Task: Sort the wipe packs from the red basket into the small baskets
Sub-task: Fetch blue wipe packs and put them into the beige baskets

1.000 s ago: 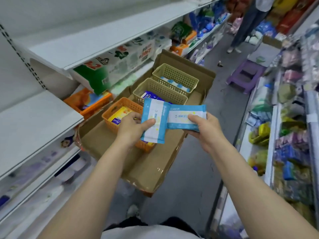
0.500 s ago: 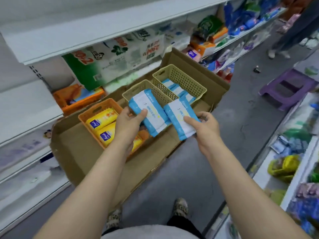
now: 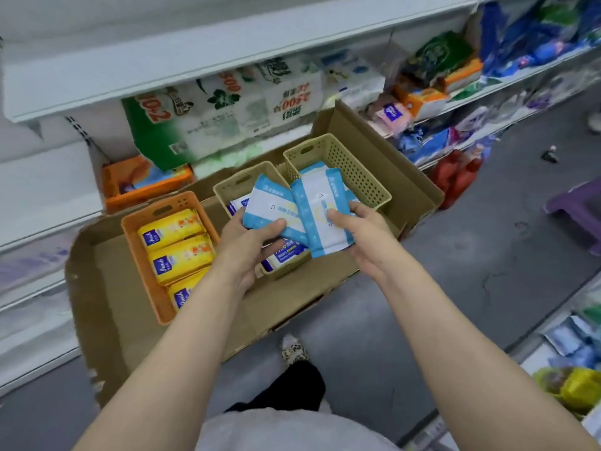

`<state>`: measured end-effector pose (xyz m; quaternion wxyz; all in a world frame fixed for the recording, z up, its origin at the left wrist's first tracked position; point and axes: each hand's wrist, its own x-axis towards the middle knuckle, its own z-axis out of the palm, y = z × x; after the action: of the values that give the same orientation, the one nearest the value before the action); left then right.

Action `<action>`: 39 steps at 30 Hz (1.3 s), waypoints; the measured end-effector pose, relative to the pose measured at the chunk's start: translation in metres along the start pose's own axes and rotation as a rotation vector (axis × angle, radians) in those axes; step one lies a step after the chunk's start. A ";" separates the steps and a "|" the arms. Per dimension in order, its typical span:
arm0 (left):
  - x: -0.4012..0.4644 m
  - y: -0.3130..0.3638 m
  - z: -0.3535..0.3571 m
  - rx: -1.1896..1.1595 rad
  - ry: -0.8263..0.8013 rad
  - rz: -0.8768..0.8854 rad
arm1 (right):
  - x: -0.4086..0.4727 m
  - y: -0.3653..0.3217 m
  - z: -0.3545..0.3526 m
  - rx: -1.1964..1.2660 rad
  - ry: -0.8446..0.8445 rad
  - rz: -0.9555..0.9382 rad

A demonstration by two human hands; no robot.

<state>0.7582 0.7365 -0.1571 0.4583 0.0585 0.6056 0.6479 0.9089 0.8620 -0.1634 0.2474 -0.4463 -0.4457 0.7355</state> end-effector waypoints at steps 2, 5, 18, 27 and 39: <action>0.021 0.003 0.005 0.077 -0.021 -0.039 | 0.019 -0.008 -0.006 -0.080 -0.019 -0.002; 0.054 0.014 0.011 0.182 0.033 -0.003 | 0.048 -0.029 -0.012 -0.222 -0.075 0.000; 0.152 0.049 0.028 0.072 0.250 -0.095 | 0.216 -0.107 -0.048 -0.544 0.052 -0.060; 0.190 0.036 0.066 0.009 0.476 -0.120 | 0.354 -0.070 -0.045 -0.876 -0.100 0.015; 0.198 -0.011 0.079 0.011 0.711 -0.223 | 0.395 -0.012 -0.016 -1.487 -0.492 -0.295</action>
<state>0.7005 0.9240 -0.2404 0.2866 -0.2343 0.7330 0.5707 0.7333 1.1755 -0.3286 -0.1259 -0.2555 -0.9161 0.2822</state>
